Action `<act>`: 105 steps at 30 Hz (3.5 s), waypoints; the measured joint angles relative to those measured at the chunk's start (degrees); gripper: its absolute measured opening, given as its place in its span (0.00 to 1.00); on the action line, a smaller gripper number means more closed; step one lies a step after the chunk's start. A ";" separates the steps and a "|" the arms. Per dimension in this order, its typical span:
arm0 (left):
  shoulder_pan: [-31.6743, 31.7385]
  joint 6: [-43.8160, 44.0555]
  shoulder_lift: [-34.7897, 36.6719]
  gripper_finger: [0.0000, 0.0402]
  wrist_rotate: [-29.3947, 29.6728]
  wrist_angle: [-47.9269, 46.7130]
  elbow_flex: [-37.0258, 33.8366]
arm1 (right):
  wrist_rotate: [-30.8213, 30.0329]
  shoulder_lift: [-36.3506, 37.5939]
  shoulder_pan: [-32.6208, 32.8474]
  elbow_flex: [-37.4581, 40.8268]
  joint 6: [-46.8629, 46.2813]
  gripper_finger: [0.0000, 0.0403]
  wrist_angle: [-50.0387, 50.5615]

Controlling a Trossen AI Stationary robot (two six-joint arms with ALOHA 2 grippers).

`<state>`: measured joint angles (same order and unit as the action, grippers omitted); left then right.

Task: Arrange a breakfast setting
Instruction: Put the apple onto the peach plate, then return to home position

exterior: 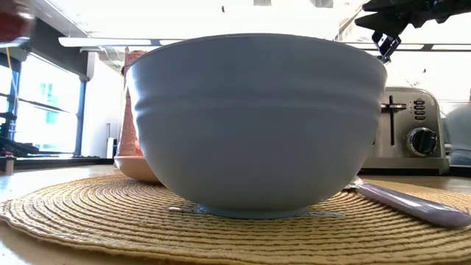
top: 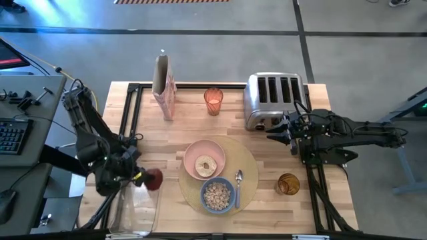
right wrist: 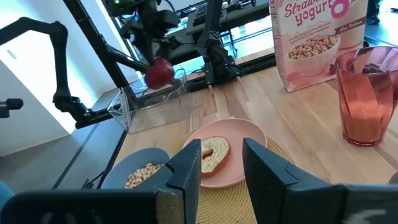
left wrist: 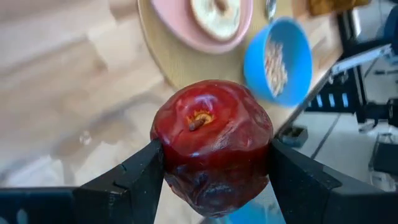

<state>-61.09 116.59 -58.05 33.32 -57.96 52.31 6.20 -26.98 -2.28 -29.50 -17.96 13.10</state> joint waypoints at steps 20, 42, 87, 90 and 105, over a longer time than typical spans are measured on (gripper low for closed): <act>31.47 -37.80 1.46 0.58 -2.03 3.67 0.02 | 0.02 0.00 0.02 0.00 0.00 0.25 0.00; 51.45 -67.26 -14.28 0.58 -13.61 21.63 0.02 | 0.00 0.00 0.00 0.00 0.00 0.25 0.83; 54.81 -75.29 -27.40 0.77 -22.29 29.21 0.02 | 0.00 0.00 0.02 0.00 0.00 0.25 1.68; 54.81 -75.29 -27.40 0.77 -22.31 29.33 0.02 | 0.00 0.00 0.01 0.00 0.00 0.25 1.68; 54.44 -81.71 -13.91 0.77 -20.74 28.62 1.96 | 0.00 0.00 0.02 0.00 0.00 0.25 2.04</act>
<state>-6.65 34.89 -71.95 12.57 -29.34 54.27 6.20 -26.98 -2.27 -29.50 -17.96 15.14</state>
